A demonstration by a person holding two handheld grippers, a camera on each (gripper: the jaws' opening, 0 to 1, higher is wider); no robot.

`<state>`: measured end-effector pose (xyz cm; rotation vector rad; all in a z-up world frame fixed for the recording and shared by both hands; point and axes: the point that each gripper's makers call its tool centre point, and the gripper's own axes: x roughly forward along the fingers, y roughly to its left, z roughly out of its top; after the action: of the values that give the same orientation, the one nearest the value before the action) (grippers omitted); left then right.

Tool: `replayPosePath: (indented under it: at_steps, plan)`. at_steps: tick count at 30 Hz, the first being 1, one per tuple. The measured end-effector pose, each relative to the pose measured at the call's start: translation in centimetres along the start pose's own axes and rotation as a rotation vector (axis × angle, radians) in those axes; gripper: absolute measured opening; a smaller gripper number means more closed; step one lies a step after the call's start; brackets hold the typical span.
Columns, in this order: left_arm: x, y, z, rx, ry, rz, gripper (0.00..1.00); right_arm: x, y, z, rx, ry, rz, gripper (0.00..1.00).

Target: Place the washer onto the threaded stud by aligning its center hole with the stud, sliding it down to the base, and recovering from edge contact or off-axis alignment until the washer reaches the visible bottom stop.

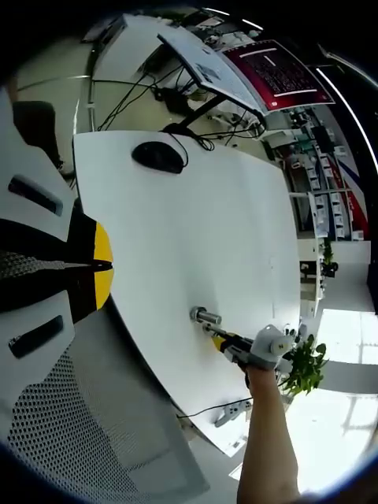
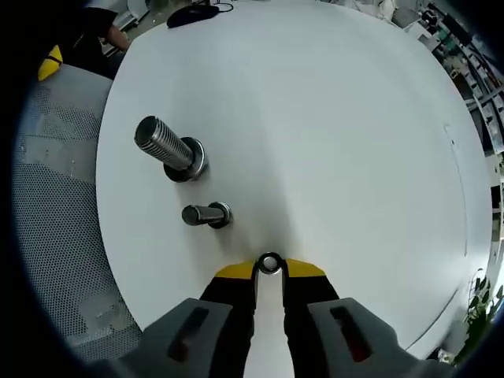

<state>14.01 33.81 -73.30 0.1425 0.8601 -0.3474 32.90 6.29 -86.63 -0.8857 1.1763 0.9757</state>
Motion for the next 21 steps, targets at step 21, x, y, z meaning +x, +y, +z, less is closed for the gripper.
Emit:
replayPosePath:
  at_steps: [21]
  plan:
    - [0.0, -0.1, 0.1, 0.004, -0.008, -0.005, 0.0, -1.3, 1.0, -0.2, 0.002, -0.032, 0.031, 0.13]
